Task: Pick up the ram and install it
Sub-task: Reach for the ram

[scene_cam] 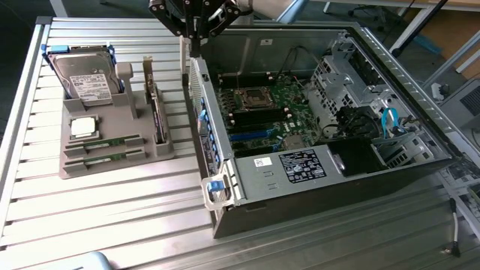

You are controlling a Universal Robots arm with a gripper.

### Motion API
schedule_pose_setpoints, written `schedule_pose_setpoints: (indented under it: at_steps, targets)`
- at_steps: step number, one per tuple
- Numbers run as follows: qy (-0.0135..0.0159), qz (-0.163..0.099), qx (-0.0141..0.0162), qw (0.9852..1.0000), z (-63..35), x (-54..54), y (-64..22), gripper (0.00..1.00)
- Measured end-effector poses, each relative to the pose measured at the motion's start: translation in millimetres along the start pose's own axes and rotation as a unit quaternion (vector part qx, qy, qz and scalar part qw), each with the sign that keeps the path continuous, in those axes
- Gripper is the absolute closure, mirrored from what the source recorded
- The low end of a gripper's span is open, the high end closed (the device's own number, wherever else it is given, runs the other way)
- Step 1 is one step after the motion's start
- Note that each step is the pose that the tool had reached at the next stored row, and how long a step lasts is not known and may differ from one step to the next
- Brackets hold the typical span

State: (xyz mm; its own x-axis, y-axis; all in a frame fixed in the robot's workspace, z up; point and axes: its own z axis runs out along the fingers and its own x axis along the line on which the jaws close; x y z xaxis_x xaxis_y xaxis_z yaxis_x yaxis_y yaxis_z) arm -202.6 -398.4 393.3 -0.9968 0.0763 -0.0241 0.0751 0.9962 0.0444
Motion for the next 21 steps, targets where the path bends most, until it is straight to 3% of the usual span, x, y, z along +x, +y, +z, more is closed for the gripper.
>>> schedule_pose_setpoints:
  at_steps: [21]
  targets:
    - [0.0,0.0,0.0,1.0,-1.7,62.0,-3.7,0.89]
